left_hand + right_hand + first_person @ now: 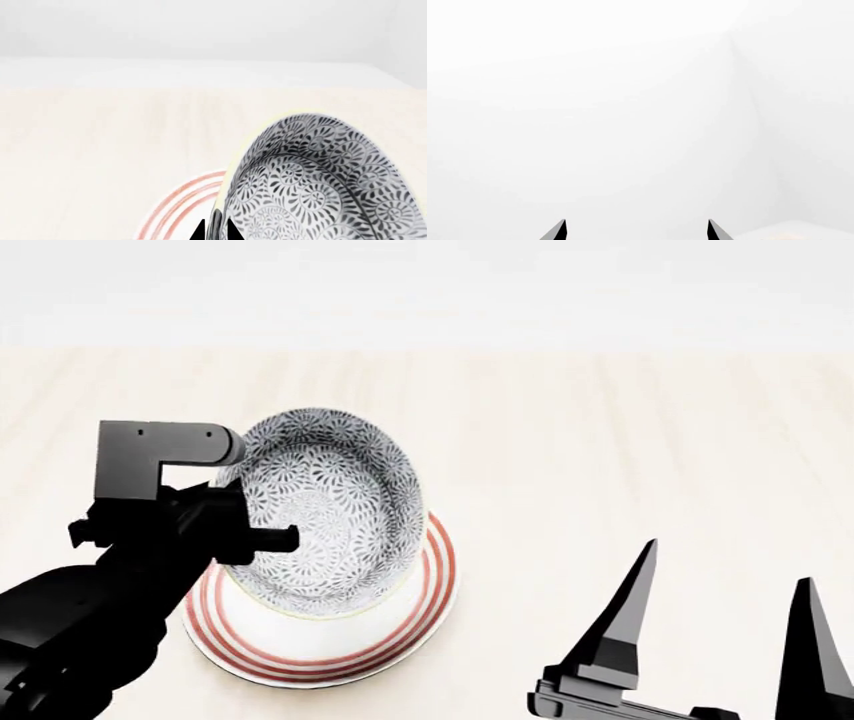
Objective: Put the bowl on the plate.
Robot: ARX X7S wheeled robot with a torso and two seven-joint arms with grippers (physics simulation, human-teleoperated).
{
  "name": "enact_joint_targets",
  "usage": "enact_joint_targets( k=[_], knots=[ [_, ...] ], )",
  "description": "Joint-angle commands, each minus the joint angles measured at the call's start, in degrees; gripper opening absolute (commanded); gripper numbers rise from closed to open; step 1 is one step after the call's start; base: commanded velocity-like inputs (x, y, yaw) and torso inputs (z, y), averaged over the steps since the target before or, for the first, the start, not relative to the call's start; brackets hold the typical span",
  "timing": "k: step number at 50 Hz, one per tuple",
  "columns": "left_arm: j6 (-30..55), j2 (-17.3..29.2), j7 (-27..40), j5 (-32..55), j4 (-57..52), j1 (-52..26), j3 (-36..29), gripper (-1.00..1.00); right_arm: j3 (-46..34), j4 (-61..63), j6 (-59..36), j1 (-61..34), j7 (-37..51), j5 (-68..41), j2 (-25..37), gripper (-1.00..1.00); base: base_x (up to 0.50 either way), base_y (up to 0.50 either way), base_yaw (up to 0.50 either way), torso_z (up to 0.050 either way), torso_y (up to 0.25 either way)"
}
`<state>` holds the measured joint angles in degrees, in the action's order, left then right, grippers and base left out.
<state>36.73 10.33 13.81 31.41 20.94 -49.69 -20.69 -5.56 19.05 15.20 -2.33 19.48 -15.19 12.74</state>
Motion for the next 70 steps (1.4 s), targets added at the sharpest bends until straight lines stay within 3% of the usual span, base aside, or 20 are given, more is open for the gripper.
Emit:
enact_joint_targets(
  k=[1,23,41,58,70],
  knots=[
    [-7.49,-4.54,-0.97,-5.08,19.06,-8.74,1.20,-1.00,0.55,-0.18,0.14,0.24,-1.12,0.79,-0.67,1.00,0.00,0.00,0.00,0.000,0.000],
    [-9.62,-9.96,-3.16,0.09,36.53,-14.91,1.65,-1.00,-0.11,-0.97,0.58,0.38,-0.83,0.06,-0.15,1.00,0.00,0.00,0.00,0.000,0.000],
    [-14.44,-10.22,-2.12,10.66,44.42,-17.54,-7.52,-1.00,-0.70,-1.37,0.83,0.58,-0.53,-0.13,0.30,1.00,0.00,0.00,0.00,0.000,0.000],
    [-20.38,-10.30,-2.58,32.20,53.90,-18.90,-27.98,-1.00,-1.05,-1.93,1.24,0.59,-0.20,-0.28,0.59,1.00,0.00,0.00,0.00,0.000,0.001],
    [-19.43,-10.22,-2.83,32.27,54.02,-18.27,-27.83,-1.00,-1.21,-1.37,1.32,0.71,0.11,-0.64,0.95,1.00,0.00,0.00,0.00,0.000,0.000]
  ],
)
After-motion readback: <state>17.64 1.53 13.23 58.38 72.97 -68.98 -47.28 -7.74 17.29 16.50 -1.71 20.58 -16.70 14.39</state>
